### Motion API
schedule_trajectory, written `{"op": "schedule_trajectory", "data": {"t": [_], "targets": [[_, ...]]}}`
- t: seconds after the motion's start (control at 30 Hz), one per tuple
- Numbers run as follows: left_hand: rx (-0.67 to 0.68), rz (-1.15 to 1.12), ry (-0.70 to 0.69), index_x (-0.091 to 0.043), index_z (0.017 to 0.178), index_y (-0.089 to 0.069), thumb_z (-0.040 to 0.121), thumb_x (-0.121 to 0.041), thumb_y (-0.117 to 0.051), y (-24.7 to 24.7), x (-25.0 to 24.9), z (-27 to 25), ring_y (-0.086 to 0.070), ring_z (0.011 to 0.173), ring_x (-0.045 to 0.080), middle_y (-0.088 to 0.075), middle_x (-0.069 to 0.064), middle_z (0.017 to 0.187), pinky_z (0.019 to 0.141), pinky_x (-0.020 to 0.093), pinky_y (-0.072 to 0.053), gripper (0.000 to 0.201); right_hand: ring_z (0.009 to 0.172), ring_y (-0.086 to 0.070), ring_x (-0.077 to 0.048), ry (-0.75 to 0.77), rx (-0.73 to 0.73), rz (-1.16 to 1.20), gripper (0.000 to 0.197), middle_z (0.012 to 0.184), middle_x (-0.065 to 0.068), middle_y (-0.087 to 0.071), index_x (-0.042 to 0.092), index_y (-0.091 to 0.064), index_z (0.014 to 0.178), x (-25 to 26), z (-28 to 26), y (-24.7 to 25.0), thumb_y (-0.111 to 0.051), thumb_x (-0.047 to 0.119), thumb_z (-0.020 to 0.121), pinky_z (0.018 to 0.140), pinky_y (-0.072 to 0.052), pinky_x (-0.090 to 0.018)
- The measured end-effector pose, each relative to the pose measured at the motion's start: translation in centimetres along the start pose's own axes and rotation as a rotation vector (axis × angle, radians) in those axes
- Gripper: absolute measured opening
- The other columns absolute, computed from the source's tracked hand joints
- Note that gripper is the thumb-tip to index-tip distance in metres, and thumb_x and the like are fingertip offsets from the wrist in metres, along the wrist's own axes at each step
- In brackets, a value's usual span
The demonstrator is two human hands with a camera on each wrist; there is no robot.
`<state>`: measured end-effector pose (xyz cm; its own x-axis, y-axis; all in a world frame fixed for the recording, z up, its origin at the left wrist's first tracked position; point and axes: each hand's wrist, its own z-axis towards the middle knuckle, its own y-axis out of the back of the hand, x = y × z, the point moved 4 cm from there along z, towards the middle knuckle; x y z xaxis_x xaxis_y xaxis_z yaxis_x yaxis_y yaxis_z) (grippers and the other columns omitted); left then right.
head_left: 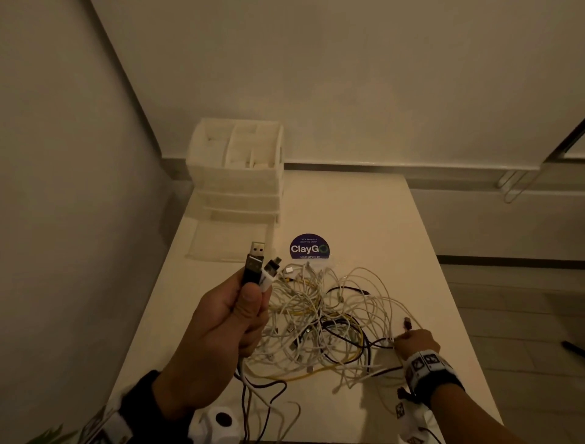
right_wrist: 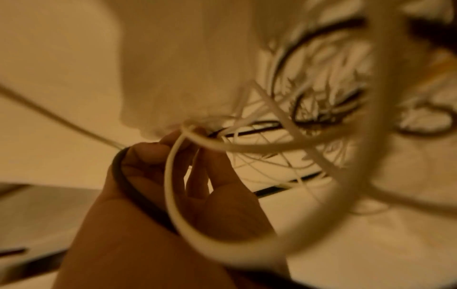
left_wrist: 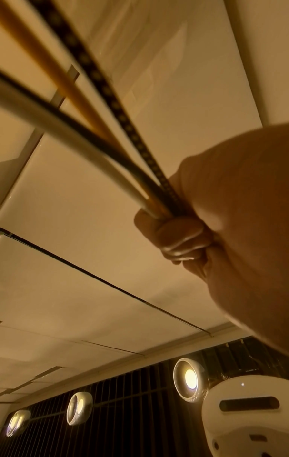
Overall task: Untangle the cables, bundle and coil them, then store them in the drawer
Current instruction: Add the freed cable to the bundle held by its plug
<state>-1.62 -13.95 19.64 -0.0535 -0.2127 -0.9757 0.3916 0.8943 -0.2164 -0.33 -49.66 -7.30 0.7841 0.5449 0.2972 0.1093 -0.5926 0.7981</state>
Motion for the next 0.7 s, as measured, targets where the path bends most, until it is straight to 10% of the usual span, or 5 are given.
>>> {"op": "schedule_trajectory", "data": {"t": [0.13,0.3,0.5,0.7], "targets": [[0.000,-0.021,-0.004,-0.021,0.071,-0.053,0.079,-0.063,-0.062,0.3,-0.1,-0.3,-0.016,0.044,0.011,-0.027,-0.006,0.057,0.041,0.021,-0.018,0.043,0.077,-0.064,-0.034,-0.062,-0.028,0.463,0.016,0.089,-0.019,-0.069,0.005,-0.070,0.091,-0.3,-0.8,1.7,-0.075,0.007,0.076,0.075,-0.055,-0.045],[0.022,-0.016,-0.022,-0.022,0.072,-0.055,0.078,-0.065,-0.062,0.2,-0.5,-0.9,-0.018,0.045,0.010,-0.029,-0.007,0.056,0.041,0.021,-0.020,0.044,0.072,-0.058,-0.031,-0.029,0.143,1.009,0.013,0.080,-0.021,-0.060,-0.010,-0.063,0.099,1.6,-4.5,5.3,-0.056,-0.004,0.089,0.065,-0.050,-0.038],[0.032,-0.037,-0.070,-0.019,0.078,-0.055,0.081,-0.063,-0.059,0.6,-1.4,-1.4,-0.018,0.044,0.010,-0.029,-0.006,0.057,0.040,0.022,-0.019,0.044,0.076,-0.060,-0.028,0.437,0.251,1.068,0.022,0.080,-0.016,-0.055,0.003,-0.066,0.098,8.2,-12.4,11.8,-0.044,0.010,0.099,0.079,-0.054,-0.046],[-0.046,-0.044,-0.137,-0.017,0.082,-0.052,0.082,-0.063,-0.056,0.9,-3.0,-1.1,-0.020,0.043,0.011,-0.031,-0.001,0.058,0.039,0.023,-0.017,0.046,0.063,-0.057,-0.025,0.975,0.233,0.913,0.028,0.074,-0.008,-0.061,0.006,-0.066,0.097,15.9,-25.1,16.1,-0.045,0.025,0.093,0.061,-0.051,-0.032]]}}
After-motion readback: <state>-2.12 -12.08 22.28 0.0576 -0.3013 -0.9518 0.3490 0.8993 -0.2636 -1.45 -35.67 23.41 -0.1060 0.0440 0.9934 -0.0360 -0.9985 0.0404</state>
